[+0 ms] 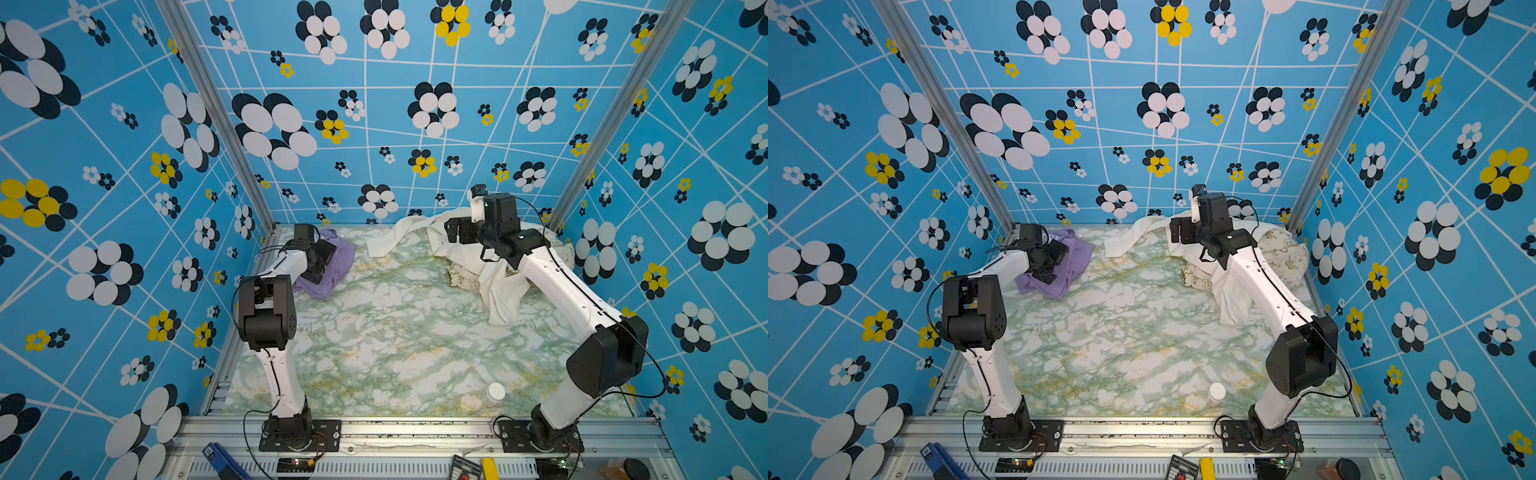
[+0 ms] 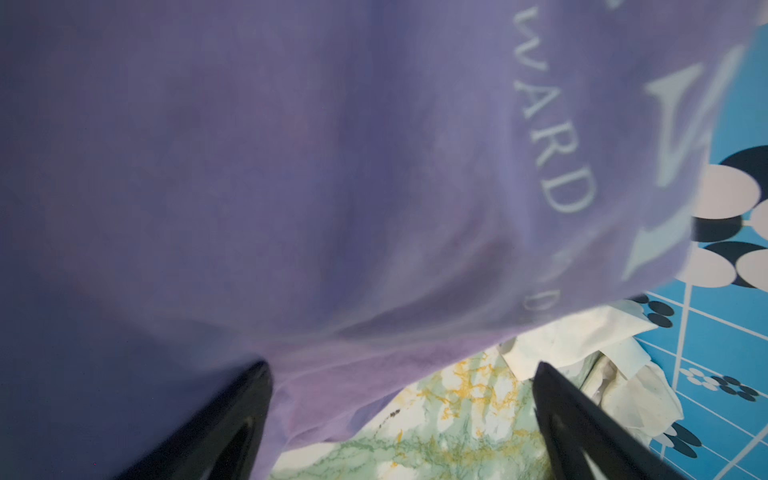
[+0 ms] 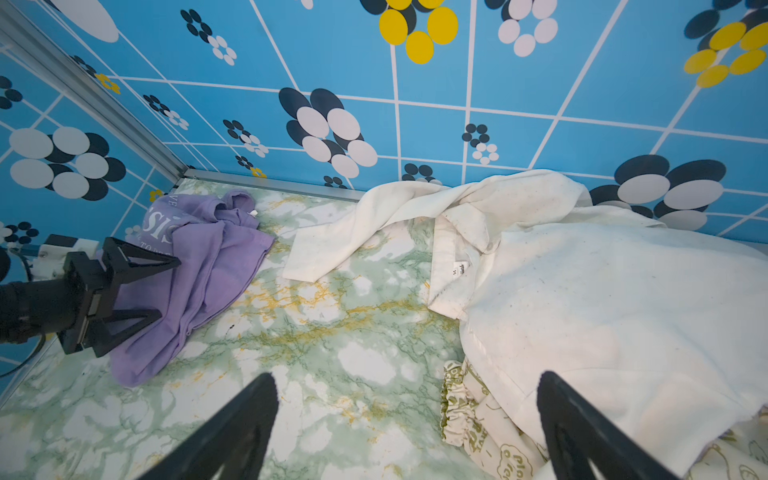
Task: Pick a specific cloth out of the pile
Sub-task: 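Open the left gripper and draw it back from the purple shirt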
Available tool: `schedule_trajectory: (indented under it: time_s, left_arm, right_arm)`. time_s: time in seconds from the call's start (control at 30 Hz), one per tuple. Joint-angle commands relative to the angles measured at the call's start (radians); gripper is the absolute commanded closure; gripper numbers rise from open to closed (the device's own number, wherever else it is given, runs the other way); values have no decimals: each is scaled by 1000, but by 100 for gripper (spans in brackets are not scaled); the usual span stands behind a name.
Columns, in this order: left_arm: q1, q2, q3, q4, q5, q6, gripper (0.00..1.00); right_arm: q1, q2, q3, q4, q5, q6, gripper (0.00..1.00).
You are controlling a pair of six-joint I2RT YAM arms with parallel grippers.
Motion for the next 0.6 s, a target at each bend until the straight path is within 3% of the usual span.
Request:
schedule_trajectory:
  time_s: [0.0,0.23,0.4,0.57]
  left_arm:
    - [-18,39,-39,5,20,-19,1]
    - [-18,5,-17,-34,1,52,1]
    - [-19,-105,86,-105,-55,202,1]
    - [-29,-279,72,-61,-175,379,1]
  right_arm:
    - [-9,-31,-25,-30,21,-14,1]
    - [-10,-16,-20,-25,27,-7,1]
    - [-20,-18,-34,-17,30,12,1]
    - [-48,-49,-108,25,28,23,1]
